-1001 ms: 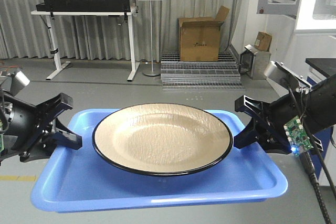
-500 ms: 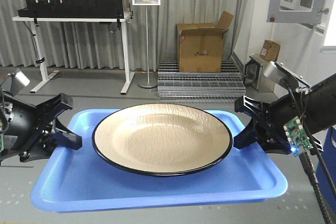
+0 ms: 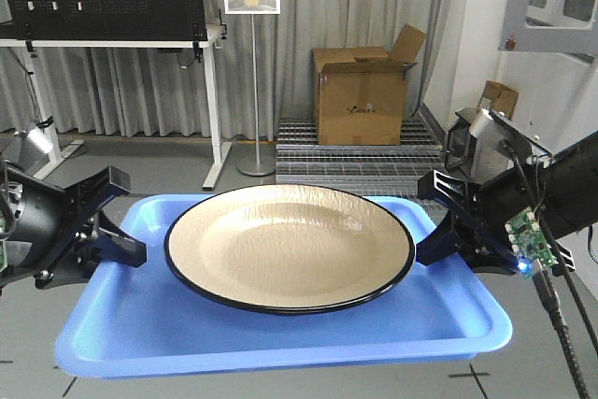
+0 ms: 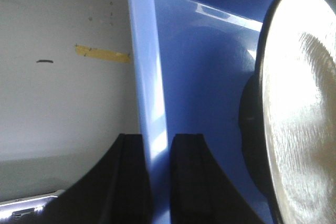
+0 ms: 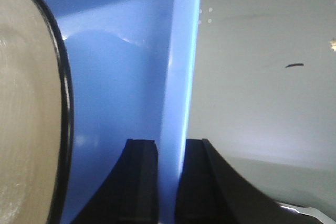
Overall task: Place disk in tray to left cabinet
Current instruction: 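Carry the tray with both grippers while the base turns away, then carry the tray with both grippers to the white shelf cabinet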
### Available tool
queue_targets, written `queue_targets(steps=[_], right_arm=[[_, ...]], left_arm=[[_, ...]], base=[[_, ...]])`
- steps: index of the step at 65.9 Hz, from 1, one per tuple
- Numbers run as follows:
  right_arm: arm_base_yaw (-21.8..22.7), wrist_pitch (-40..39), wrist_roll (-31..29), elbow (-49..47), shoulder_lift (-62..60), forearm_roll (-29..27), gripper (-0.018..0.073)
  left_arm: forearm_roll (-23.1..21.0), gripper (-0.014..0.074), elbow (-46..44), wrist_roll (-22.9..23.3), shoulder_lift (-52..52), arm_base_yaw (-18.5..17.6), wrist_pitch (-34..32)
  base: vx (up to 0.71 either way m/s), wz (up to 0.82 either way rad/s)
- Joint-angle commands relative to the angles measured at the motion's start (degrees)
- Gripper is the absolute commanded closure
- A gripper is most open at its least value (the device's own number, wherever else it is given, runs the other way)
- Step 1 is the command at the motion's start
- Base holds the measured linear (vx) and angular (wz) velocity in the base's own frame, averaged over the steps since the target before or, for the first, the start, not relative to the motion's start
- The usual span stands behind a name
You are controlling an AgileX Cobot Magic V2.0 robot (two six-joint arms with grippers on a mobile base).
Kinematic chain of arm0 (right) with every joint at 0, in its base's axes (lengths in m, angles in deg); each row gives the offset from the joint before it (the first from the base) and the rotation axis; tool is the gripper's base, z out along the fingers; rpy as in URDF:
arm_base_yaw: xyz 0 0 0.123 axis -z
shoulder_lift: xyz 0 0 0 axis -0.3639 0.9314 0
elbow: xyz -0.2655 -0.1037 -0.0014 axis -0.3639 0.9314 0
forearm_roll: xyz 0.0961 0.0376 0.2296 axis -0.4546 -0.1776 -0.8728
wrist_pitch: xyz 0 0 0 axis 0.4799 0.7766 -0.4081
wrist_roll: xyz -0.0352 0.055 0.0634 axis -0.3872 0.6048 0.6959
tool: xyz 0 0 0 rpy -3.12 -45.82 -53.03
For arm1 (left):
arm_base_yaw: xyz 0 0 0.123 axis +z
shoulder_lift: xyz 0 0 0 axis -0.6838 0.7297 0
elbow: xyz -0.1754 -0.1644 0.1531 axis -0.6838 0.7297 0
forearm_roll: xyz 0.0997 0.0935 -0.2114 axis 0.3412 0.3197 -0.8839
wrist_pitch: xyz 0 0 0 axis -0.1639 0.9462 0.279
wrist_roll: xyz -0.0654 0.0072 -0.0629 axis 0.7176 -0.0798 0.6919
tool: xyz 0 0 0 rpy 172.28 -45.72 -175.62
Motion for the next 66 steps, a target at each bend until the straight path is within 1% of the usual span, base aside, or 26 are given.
queue_targets(steps=[1, 34, 66], right_arm=[[-1.4, -2.1, -0.6, -2.2, -2.7, -9.8, 0.0564], [-1.4, -2.1, -0.6, -2.2, -2.7, -9.9, 0.0564], [-1.4, -2.1, -0.6, -2.2, -2.7, -9.9, 0.0564]], left_arm=[[-10.4, 0.0596, -2.2, 0.6, -2.3, -1.3, -1.0], [-10.4, 0.0596, -2.2, 0.6, -2.3, -1.3, -1.0], [-10.4, 0.0596, -2.2, 0.6, -2.3, -1.3, -0.9]], base=[[0.65, 0.01], [0.64, 0.02], [0.61, -0.05]])
